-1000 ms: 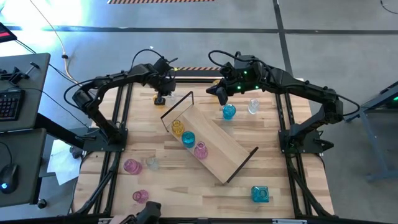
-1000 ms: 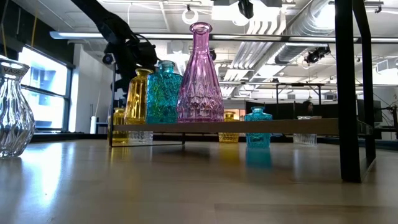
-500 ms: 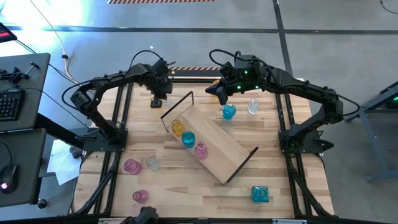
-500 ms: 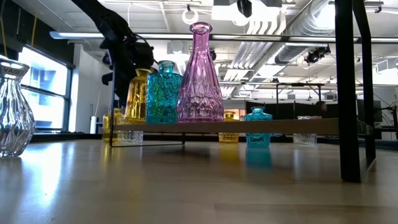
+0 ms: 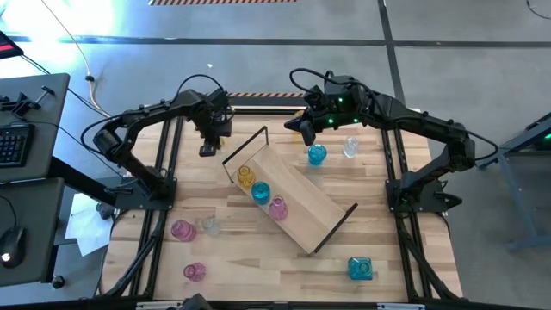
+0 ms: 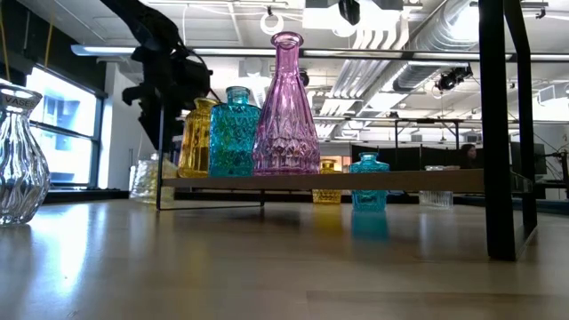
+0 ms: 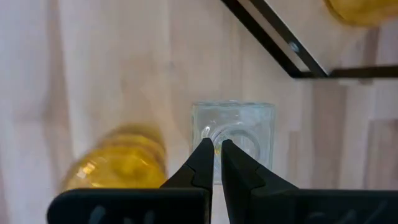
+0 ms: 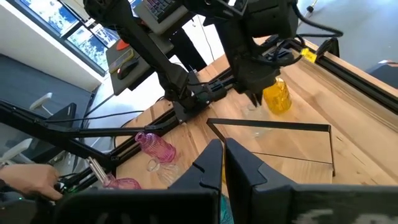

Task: Sort vases onto shelf
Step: Put the top left crystal vase on the shelf

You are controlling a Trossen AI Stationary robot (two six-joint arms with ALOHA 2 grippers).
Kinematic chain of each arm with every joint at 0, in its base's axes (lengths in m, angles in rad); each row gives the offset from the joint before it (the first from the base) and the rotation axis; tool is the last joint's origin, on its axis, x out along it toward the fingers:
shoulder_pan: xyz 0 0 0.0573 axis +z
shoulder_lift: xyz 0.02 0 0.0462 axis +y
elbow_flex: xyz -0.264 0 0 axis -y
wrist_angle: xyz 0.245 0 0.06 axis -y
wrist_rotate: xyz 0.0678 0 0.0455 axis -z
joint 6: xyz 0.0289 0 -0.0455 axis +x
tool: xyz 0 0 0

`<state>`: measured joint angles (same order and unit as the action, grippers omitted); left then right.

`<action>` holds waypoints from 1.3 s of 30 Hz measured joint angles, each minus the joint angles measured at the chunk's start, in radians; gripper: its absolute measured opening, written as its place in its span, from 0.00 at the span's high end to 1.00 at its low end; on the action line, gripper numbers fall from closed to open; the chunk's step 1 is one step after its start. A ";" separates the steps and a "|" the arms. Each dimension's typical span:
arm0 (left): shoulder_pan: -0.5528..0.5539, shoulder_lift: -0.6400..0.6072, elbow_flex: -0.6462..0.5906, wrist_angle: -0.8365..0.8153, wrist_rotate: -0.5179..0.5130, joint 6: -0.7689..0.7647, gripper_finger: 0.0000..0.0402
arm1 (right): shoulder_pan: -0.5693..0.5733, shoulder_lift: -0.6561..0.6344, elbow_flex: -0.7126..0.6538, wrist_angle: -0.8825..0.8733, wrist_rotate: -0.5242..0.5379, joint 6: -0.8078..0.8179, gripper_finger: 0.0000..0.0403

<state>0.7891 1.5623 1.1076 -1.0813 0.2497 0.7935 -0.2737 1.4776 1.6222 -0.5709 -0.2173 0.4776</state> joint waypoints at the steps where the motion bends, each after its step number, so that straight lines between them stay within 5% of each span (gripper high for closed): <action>1: 0.000 0.000 0.000 -0.020 0.000 -0.005 0.99 | 0.000 0.000 0.000 0.000 0.000 -0.001 1.00; 14: -0.011 -0.012 0.004 -0.128 0.008 -0.042 0.99 | 0.000 0.000 0.000 0.000 -0.002 -0.007 1.00; 29: -0.068 -0.218 0.006 -0.163 0.082 -0.188 0.99 | 0.000 0.000 0.000 0.000 -0.004 -0.022 1.00; 39: -0.116 -0.235 -0.051 -0.174 0.076 -0.244 0.99 | 0.005 0.000 0.000 0.000 -0.017 -0.030 1.00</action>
<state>0.6727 1.3270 1.0561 -1.2558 0.3259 0.5499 -0.2687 1.4776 1.6222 -0.5713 -0.2339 0.4473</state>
